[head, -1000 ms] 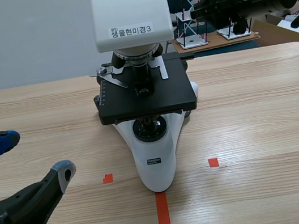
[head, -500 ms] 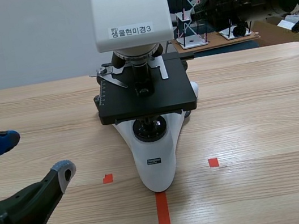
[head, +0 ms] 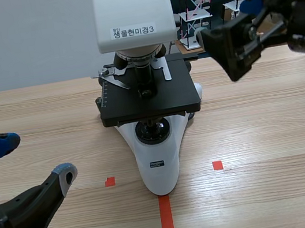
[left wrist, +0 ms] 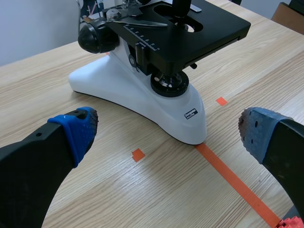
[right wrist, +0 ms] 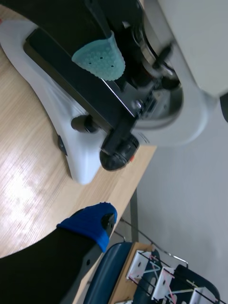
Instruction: Return to the home posture
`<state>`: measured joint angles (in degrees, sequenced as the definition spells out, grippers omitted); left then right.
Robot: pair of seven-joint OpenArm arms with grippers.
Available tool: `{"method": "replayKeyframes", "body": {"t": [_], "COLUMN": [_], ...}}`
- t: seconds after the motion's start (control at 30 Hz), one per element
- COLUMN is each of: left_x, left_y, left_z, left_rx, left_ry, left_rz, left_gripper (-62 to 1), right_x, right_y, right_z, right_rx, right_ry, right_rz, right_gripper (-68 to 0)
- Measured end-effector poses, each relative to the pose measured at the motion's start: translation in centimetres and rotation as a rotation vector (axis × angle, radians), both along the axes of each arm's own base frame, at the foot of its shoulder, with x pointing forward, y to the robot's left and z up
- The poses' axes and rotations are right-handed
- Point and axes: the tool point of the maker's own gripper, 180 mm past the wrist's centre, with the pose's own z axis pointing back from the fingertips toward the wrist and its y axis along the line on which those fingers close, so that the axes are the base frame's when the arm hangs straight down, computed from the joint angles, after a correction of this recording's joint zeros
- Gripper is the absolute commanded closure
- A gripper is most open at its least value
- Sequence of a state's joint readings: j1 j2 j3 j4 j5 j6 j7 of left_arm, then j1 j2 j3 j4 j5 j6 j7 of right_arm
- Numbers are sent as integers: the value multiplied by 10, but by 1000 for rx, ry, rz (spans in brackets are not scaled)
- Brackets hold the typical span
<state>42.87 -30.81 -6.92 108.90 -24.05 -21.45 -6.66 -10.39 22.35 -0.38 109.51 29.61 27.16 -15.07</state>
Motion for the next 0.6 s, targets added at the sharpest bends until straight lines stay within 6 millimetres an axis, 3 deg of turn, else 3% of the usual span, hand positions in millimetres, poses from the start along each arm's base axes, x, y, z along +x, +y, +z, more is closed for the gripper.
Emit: {"method": "replayKeyframes", "body": {"t": [0.27,0.4,0.6], "left_x": [0,0,0], "left_y": [0,0,0], "left_z": [0,0,0], "left_rx": [0,0,0], "left_ry": [0,0,0], "left_rz": [0,0,0], "left_gripper": [-623,-623,-623], "right_x": [-77,-111,-132], "right_y": [5,9,13], "right_z": [-13,-34,-48], "right_rx": [-8,-95,-117], "right_ry": [-89,-89,-54], "right_rz": [111,177,214], "right_gripper": [-641,-643,-643]}}
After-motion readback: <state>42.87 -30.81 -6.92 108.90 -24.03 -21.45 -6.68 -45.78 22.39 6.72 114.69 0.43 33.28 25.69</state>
